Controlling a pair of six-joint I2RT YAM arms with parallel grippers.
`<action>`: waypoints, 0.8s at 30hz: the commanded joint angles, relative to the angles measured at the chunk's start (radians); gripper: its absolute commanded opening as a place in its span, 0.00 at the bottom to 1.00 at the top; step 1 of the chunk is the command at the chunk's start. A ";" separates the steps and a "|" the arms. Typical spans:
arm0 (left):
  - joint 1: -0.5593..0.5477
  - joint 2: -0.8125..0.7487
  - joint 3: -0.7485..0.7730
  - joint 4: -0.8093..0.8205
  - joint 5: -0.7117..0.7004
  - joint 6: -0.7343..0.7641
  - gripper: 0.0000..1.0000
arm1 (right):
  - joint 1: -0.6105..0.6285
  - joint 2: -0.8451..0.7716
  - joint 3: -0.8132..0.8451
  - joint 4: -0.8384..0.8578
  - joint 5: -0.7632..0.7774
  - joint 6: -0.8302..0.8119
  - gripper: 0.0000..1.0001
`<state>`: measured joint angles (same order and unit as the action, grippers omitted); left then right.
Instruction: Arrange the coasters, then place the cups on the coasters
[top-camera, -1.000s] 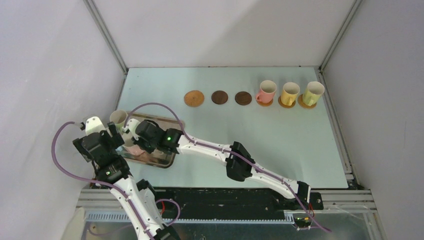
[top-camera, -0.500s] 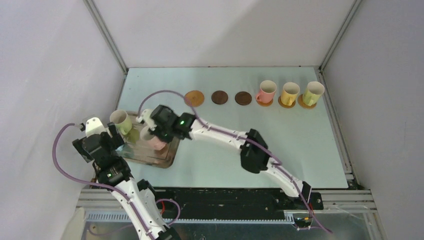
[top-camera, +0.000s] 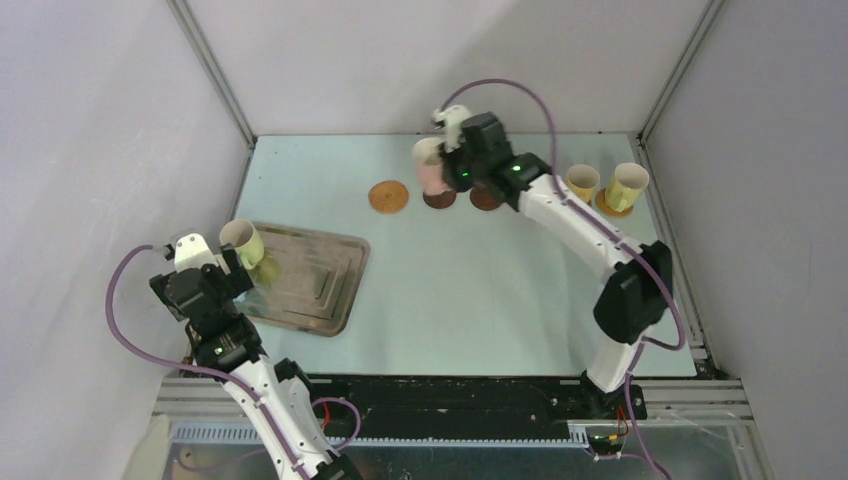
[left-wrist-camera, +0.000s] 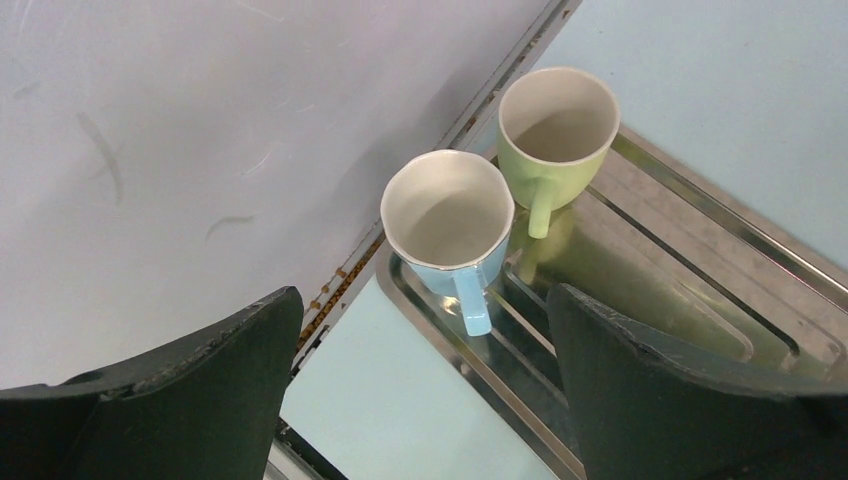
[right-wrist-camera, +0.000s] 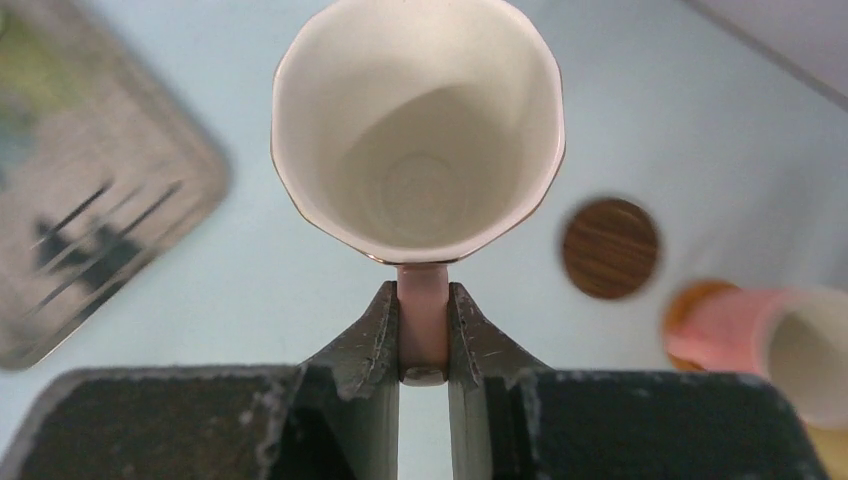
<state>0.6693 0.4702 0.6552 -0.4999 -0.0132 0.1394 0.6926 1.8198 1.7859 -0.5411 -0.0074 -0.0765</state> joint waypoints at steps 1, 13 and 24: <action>0.010 -0.013 -0.005 0.001 0.064 0.008 1.00 | -0.145 -0.147 -0.144 0.272 0.129 0.070 0.00; 0.010 -0.013 -0.011 -0.003 0.067 0.018 0.99 | -0.321 -0.134 -0.343 0.465 0.235 0.186 0.00; 0.009 0.007 -0.011 0.001 0.052 0.017 0.99 | -0.321 -0.008 -0.271 0.486 0.189 0.195 0.00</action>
<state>0.6701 0.4755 0.6525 -0.5190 0.0380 0.1417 0.3557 1.7813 1.4231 -0.1822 0.1837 0.1055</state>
